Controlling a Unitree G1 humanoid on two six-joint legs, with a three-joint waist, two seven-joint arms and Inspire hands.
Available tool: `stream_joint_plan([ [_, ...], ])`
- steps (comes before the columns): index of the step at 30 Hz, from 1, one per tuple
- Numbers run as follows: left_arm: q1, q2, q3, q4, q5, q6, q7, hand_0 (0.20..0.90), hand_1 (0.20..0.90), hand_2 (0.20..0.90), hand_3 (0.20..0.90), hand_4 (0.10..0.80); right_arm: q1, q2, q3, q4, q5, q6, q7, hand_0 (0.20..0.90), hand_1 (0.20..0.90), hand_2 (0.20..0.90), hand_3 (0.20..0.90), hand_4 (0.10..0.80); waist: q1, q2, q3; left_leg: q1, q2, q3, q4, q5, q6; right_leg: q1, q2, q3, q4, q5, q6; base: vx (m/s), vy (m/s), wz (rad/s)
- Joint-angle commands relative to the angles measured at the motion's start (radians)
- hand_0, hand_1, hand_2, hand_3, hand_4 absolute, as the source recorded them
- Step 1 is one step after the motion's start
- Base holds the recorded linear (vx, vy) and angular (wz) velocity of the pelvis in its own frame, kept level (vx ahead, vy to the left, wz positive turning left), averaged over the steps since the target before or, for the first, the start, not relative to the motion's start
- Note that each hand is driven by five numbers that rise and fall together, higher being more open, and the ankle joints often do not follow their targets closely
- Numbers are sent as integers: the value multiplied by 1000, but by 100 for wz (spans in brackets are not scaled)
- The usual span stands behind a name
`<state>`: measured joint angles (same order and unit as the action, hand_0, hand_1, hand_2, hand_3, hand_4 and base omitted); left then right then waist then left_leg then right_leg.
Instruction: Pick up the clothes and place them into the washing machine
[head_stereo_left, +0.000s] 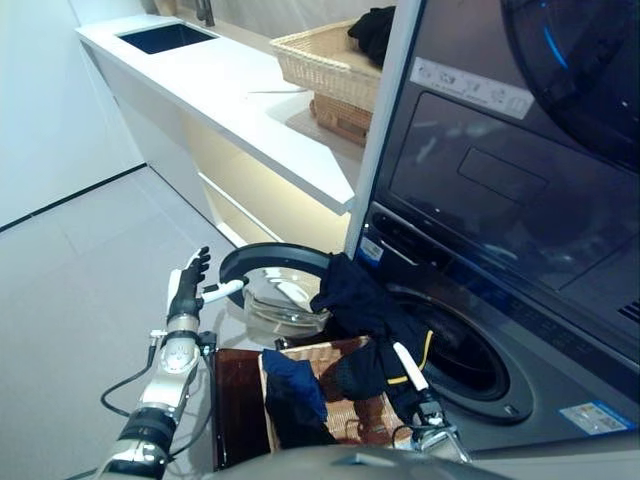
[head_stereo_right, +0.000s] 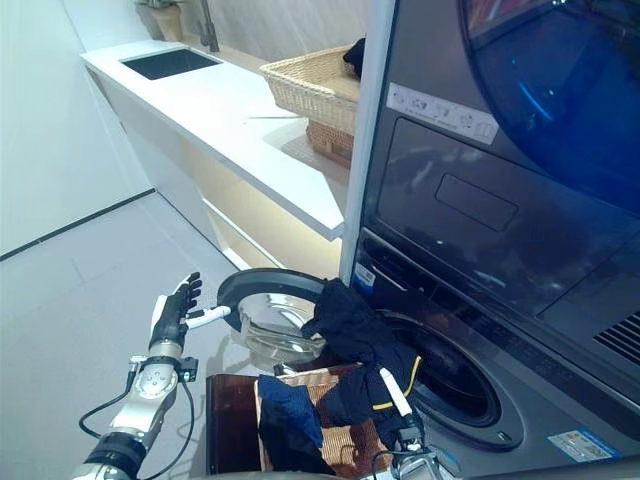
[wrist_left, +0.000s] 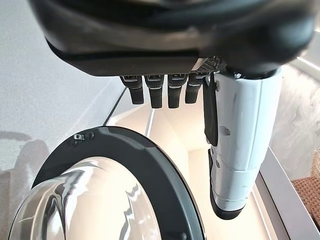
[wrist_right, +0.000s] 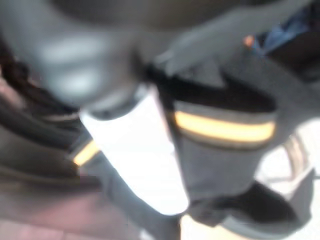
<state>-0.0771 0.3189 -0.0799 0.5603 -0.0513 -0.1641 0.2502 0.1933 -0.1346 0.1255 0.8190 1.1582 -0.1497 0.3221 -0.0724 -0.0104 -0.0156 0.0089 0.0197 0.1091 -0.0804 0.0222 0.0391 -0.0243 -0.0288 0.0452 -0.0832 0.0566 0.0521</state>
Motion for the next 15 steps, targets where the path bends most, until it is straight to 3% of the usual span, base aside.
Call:
stream_joint_plan([
  [1, -131, 18, 89, 38, -6, -133, 50, 900, 900, 900, 900, 800, -10, 6, -70, -52, 43, -41, 74, 200, 200, 200, 200, 300, -16, -17, -22, 43, -22, 30, -7, -72, -56, -7, 11, -44, 14, -12, 9, 6, -3, -7],
  [10, -125, 12, 74, 19, -1, -139, 42, 900, 900, 900, 900, 800, -20, -1, -73, -121, 57, -55, 77, 200, 200, 200, 200, 300, -18, -17, -24, 49, -21, 33, -7, -74, -54, -3, 10, -39, 12, -13, 10, 3, -1, -3],
  [15, -109, 22, 70, 3, 19, -149, 33, 900, 900, 900, 900, 800, 4, -67, -3, -278, -152, -107, 32, 200, 200, 200, 200, 300, -17, -22, -25, 48, -20, 33, -7, -73, -55, -4, 9, -38, 14, -13, 11, 0, 0, 0],
])
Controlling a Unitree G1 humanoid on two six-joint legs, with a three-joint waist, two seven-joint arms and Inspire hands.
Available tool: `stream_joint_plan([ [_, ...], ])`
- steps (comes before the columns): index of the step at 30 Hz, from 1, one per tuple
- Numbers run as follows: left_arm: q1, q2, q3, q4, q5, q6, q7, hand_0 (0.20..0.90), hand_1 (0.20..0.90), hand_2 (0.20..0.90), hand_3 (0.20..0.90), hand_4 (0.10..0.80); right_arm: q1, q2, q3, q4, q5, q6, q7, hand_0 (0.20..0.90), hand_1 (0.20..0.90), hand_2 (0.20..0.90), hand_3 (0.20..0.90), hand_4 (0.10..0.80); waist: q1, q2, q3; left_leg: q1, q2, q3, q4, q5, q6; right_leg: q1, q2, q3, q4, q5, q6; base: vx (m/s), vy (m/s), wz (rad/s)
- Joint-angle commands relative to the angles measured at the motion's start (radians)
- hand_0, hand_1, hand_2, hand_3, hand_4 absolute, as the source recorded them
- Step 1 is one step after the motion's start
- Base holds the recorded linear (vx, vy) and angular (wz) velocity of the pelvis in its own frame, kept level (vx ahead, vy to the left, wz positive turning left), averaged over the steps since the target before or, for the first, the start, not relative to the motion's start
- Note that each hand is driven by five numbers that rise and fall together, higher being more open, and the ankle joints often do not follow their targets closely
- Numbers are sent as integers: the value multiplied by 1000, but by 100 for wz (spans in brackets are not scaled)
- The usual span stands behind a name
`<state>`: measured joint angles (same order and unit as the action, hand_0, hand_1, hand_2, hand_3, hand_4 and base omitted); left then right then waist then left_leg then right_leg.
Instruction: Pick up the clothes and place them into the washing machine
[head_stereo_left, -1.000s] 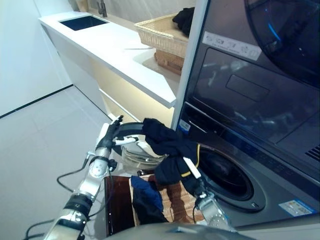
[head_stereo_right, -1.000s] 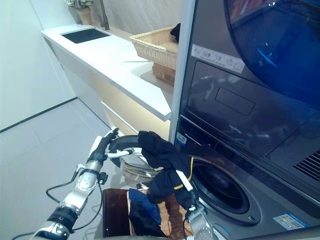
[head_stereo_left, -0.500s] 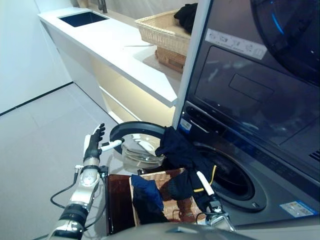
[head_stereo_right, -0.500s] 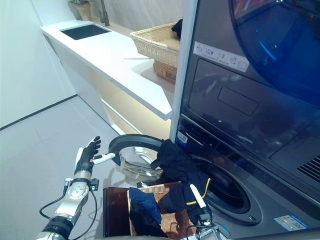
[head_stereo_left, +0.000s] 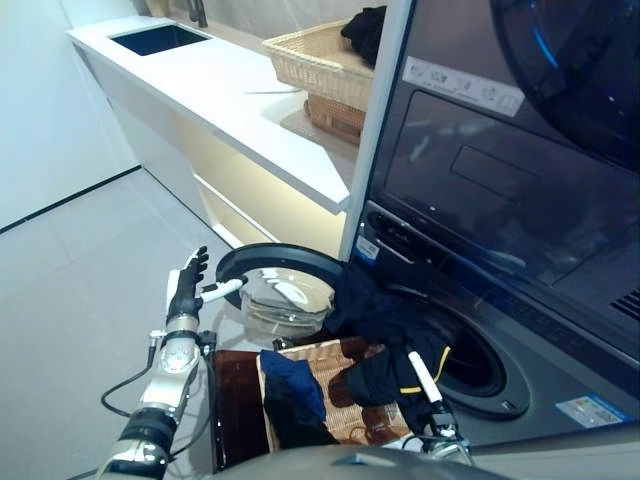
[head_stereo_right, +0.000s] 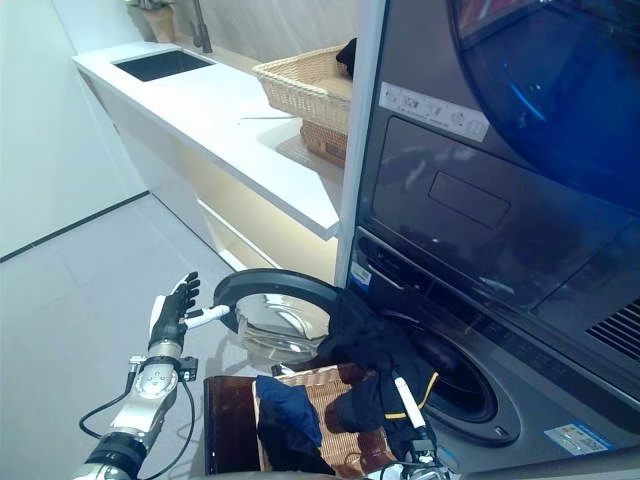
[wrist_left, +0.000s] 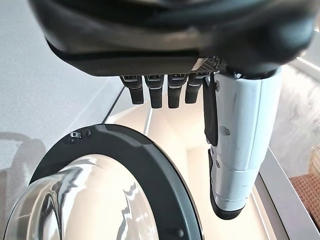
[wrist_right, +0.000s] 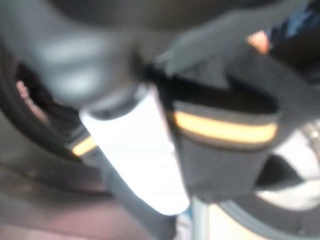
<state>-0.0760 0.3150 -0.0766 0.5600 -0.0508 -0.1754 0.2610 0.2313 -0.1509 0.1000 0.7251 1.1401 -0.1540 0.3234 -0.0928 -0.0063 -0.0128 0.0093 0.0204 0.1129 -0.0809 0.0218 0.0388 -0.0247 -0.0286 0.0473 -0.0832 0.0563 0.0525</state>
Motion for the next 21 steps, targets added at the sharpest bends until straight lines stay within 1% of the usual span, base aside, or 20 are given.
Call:
stream_joint_plan([
  [1, -106, 31, 63, 9, 26, -144, 22, 900, 900, 900, 900, 800, -34, -102, 43, -265, -317, -142, -24, 200, 200, 200, 200, 300, 6, -29, -28, 46, -21, 30, -6, -71, -55, -3, 8, -43, 14, -13, 12, 0, 0, 0],
  [2, -106, 31, 63, 9, 26, -144, 22, 900, 900, 900, 900, 800, -33, -102, 43, -266, -318, -142, -25, 200, 200, 200, 200, 300, 6, -29, -28, 47, -21, 29, -6, -71, -55, -3, 8, -43, 14, -13, 12, 0, 0, 0],
  [3, -106, 33, 58, 24, 31, -150, 22, 900, 900, 900, 900, 800, -38, -135, 53, -304, -463, -167, -72, 200, 200, 200, 200, 300, 7, -29, -26, 50, -20, 28, -6, -72, -54, 1, 8, -44, 14, -15, 13, -3, 3, 3],
  [4, -106, 35, 51, 26, 38, -149, 26, 900, 900, 900, 900, 800, -44, -152, 44, -324, -534, -179, -121, 200, 200, 200, 200, 300, 9, -30, -28, 47, -21, 28, -6, -70, -53, -2, 7, -45, 13, -13, 14, -1, 16, 5],
  [5, -104, 33, 33, 43, 46, -151, 27, 900, 900, 900, 900, 800, -67, -199, 45, -417, -773, -202, -212, 200, 200, 200, 200, 300, 12, -28, -26, 51, -20, 26, -6, -71, -51, 2, 8, -44, 15, -16, 15, -2, 18, 4],
  [6, -101, 31, 23, 38, 51, -150, 30, 900, 900, 900, 900, 800, -86, -212, 40, -432, -835, -209, -252, 200, 200, 200, 200, 300, 14, -28, -28, 48, -21, 25, -6, -69, -50, -1, 8, -43, 15, -15, 15, 0, 0, 0],
  [7, -101, 31, 23, 38, 51, -150, 30, 900, 900, 900, 900, 800, -86, -211, 40, -433, -836, -208, -253, 200, 200, 200, 200, 300, 15, -27, -28, 48, -21, 26, -6, -70, -50, 0, 8, -43, 15, -15, 15, 0, 0, 0],
  [10, -106, 26, -7, 49, 38, -151, 34, 900, 900, 900, 900, 800, -159, -232, 56, -450, -975, -210, -327, 200, 200, 200, 200, 300, 23, -25, -28, 49, -22, 22, -6, -68, -47, 1, 7, -46, 17, -17, 17, 0, 17, 6],
  [12, -102, 27, -11, 30, 29, -152, 33, 900, 900, 900, 900, 800, -197, -275, 64, -532, -1127, -211, -374, 200, 200, 200, 200, 300, 29, -26, -27, 48, -23, 15, -6, -68, -45, 3, 6, -51, 18, -18, 17, 0, 19, 9],
  [13, -102, 27, -11, 30, 30, -152, 32, 900, 900, 900, 900, 800, -197, -274, 65, -533, -1128, -211, -375, 200, 200, 200, 200, 300, 29, -25, -27, 49, -23, 14, -6, -68, -45, 4, 6, -51, 18, -18, 17, -1, 9, 7],
  [14, -104, 26, -14, 36, 31, -155, 32, 900, 900, 900, 900, 800, -207, -288, 70, -541, -1180, -215, -393, 200, 200, 200, 200, 300, 30, -26, -26, 48, -23, 11, -6, -68, -44, 4, 5, -53, 18, -18, 17, -2, 6, 7],
  [15, -105, 25, -16, 25, 30, -155, 31, 900, 900, 900, 900, 800, -219, -308, 73, -542, -1241, -211, -412, 200, 200, 200, 200, 300, 34, -27, -26, 48, -24, 8, -6, -68, -43, 4, 5, -55, 19, -18, 17, -1, 13, 14],
  [16, -103, 26, -13, 8, 34, -155, 29, 900, 900, 900, 900, 800, -227, -347, 75, -566, -1367, -203, -448, 200, 200, 200, 200, 300, 38, -28, -25, 47, -25, 3, -6, -67, -43, 6, 4, -59, 19, -20, 18, 0, 11, 12],
  [17, -103, 26, -13, 7, 34, -154, 29, 900, 900, 900, 900, 800, -227, -346, 75, -566, -1369, -203, -450, 200, 200, 200, 200, 300, 38, -27, -25, 47, -25, 2, -6, -68, -43, 6, 4, -59, 20, -20, 18, 0, 14, 11],
  [21, -107, 26, -1, -4, 44, -154, 27, 900, 900, 900, 900, 800, -209, -416, 51, -638, -1592, -189, -513, 200, 200, 200, 200, 300, 40, -29, -27, 45, -26, -5, -6, -68, -42, 6, 4, -64, 22, -21, 18, 2, 10, 7],
])
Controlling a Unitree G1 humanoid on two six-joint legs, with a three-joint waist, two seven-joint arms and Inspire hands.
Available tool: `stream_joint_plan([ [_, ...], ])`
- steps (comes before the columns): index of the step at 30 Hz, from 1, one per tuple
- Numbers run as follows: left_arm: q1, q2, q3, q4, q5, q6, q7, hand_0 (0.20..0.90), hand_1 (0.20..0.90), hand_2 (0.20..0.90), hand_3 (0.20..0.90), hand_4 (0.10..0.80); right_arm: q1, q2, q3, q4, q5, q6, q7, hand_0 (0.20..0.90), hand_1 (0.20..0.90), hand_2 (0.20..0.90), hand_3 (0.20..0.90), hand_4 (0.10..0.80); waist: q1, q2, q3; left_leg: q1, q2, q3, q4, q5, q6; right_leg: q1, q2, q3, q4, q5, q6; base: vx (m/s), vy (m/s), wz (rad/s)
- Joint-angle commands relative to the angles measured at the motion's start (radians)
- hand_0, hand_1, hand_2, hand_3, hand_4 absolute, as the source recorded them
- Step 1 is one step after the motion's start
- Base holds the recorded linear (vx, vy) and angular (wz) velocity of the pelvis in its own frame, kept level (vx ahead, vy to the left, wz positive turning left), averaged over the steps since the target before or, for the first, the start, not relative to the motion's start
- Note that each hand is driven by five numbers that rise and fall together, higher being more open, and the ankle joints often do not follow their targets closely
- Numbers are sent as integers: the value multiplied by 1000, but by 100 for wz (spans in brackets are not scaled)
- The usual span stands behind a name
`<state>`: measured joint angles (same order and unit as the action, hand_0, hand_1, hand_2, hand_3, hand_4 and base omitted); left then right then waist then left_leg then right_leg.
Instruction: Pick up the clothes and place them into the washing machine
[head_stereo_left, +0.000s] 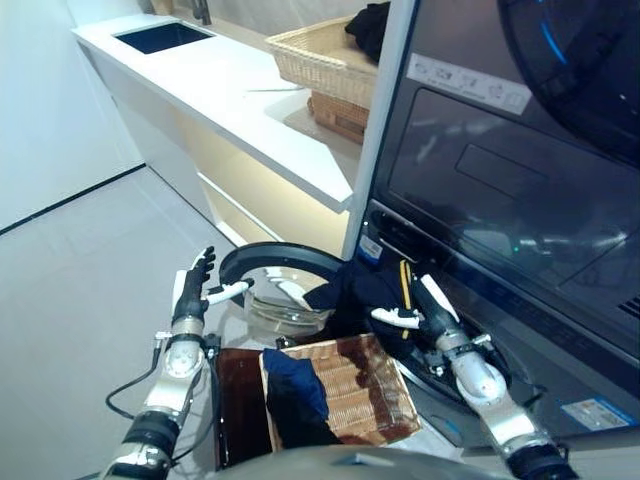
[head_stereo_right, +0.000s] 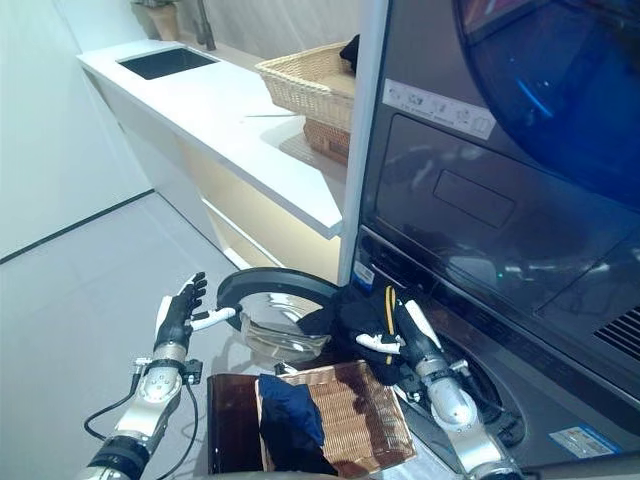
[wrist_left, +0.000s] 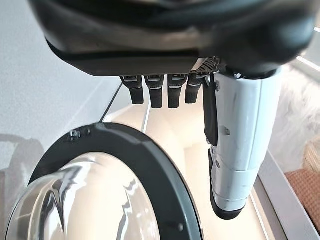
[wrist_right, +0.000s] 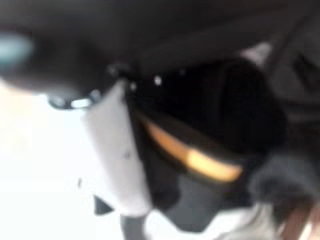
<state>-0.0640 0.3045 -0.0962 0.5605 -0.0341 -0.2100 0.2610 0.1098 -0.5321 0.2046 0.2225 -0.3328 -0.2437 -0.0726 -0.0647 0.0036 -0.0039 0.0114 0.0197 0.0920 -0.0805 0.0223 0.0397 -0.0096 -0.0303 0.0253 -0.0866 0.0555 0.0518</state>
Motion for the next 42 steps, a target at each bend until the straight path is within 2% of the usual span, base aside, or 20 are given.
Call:
stream_joint_plan([
  [1, -120, 36, 18, -2, 30, -120, 30, 900, 900, 900, 900, 800, -78, -43, -60, -143, -153, -99, -132, 200, 200, 200, 200, 300, 12, -39, -37, 44, -25, 15, -7, -69, -43, -9, 6, -42, 26, -21, 19, 0, 0, 0],
  [6, -129, 34, 25, 7, 41, -126, 60, 900, 900, 900, 900, 800, -27, -54, -90, -192, -215, -114, -188, 200, 200, 200, 200, 300, 8, -43, -40, 47, -25, 11, -7, -70, -41, -7, 7, -41, 28, -22, 19, -3, -1, -1],
  [21, -119, 38, 41, -10, 48, -124, 111, 900, 900, 900, 900, 800, 84, -31, -137, -294, 24, -186, -128, 200, 200, 200, 200, 300, -9, -48, -44, 54, -21, 18, -7, -72, -44, -2, 11, -33, 24, -20, 18, -8, -8, -4],
  [27, -110, 37, 41, -15, 48, -124, 104, 900, 900, 900, 900, 800, 59, -35, -102, -253, 72, -180, -76, 200, 200, 200, 200, 300, -7, -51, -46, 57, -19, 22, -7, -72, -45, 1, 12, -31, 24, -20, 17, -3, -3, -2],
  [34, -94, 26, 30, -12, 50, -123, 95, 900, 900, 900, 900, 800, -78, -6, -8, -96, 35, -152, -103, 200, 200, 200, 200, 300, 11, -53, -45, 59, -20, 19, -7, -72, -44, 8, 11, -34, 19, -20, 15, 5, -3, 2],
  [42, -74, 30, 46, -13, 48, -125, 99, 900, 900, 900, 900, 800, -178, 3, 76, -83, 39, -157, -75, 200, 200, 200, 200, 300, 24, -57, -43, 57, -19, 15, -7, -69, -44, 10, 11, -38, 18, -20, 12, 4, -1, 2],
])
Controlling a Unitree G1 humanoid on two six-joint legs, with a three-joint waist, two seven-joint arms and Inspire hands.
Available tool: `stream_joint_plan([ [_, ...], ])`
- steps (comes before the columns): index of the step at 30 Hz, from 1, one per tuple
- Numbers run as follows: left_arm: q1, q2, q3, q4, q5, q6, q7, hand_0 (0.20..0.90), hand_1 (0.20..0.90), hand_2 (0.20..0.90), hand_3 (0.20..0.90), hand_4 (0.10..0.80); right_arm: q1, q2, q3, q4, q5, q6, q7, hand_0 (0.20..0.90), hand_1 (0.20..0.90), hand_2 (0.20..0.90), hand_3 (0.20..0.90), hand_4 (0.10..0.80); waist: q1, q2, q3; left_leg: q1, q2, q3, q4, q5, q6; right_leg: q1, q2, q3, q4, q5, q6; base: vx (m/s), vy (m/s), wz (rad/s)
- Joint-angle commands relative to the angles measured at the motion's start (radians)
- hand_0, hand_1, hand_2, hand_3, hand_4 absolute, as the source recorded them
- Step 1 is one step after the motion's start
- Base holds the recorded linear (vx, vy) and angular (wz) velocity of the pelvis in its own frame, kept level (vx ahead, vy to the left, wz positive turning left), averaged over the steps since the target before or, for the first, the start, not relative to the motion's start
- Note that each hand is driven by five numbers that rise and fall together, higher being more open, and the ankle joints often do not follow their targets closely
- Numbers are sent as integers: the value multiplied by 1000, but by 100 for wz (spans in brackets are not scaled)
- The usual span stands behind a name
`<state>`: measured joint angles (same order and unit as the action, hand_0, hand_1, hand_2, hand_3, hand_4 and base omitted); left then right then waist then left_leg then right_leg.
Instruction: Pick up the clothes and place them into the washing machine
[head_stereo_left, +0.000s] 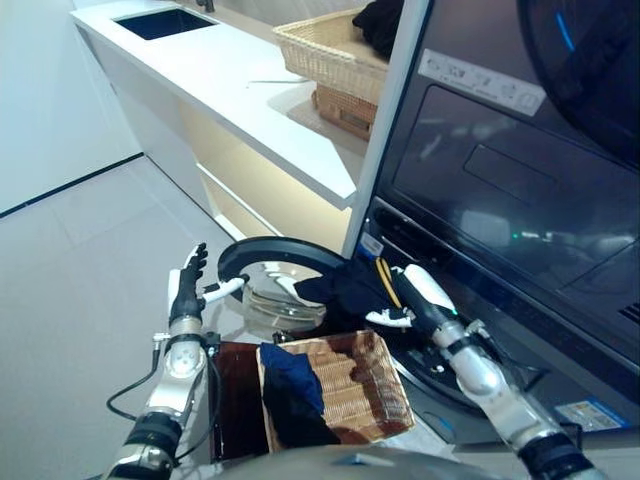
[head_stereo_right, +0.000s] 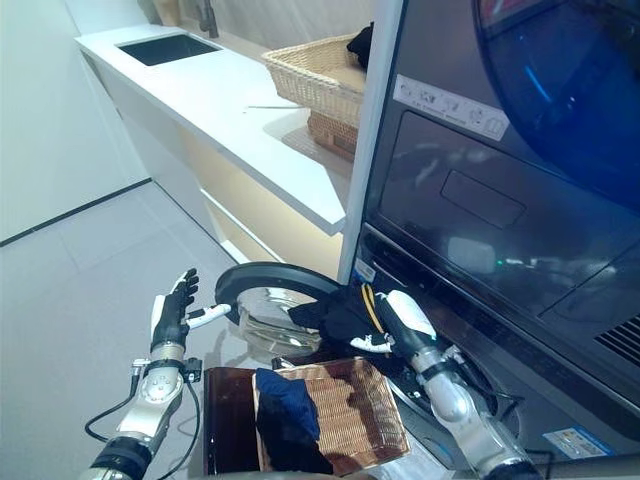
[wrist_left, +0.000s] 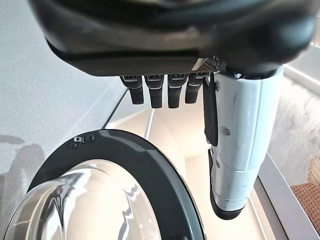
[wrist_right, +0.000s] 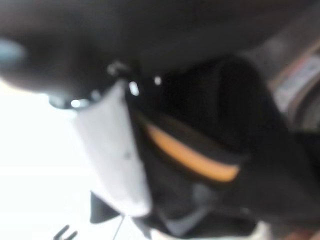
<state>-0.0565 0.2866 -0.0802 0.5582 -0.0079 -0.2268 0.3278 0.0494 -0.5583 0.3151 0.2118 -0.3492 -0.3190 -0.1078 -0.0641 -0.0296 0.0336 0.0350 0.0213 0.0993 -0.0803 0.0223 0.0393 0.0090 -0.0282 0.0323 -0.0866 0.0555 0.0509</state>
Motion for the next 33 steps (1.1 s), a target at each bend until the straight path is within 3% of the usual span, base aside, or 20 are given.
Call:
stream_joint_plan([
  [1, -76, 48, 35, -17, 19, -108, 31, 900, 900, 900, 900, 800, -117, 28, -31, -77, 67, -83, -31, 200, 200, 200, 200, 300, 23, -24, -80, 33, -20, 8, -7, -69, -44, -10, 8, -45, 19, -20, 13, 0, 0, 0],
  [6, -70, 51, 45, -13, 11, -109, 20, 900, 900, 900, 900, 800, -98, 24, -20, -105, 141, -99, 25, 200, 200, 200, 200, 300, 22, -27, -78, 33, -20, 8, -7, -68, -44, -11, 7, -46, 19, -19, 14, 0, 0, 0],
  [25, -105, 68, 31, 41, 18, -115, -4, 900, 900, 900, 900, 800, -5, -71, -165, -427, 427, -149, 205, 200, 200, 200, 200, 300, 12, -32, -92, 38, -20, 3, -5, -64, -46, -8, 8, -51, 27, -20, 17, -4, -1, 1],
  [33, -102, 64, 40, 27, 8, -114, -15, 900, 900, 900, 900, 800, 9, -23, -237, -453, 554, -146, 239, 200, 200, 200, 200, 300, 14, -35, -95, 39, -21, -1, -4, -65, -46, -8, 8, -54, 30, -22, 17, -1, 1, 1],
])
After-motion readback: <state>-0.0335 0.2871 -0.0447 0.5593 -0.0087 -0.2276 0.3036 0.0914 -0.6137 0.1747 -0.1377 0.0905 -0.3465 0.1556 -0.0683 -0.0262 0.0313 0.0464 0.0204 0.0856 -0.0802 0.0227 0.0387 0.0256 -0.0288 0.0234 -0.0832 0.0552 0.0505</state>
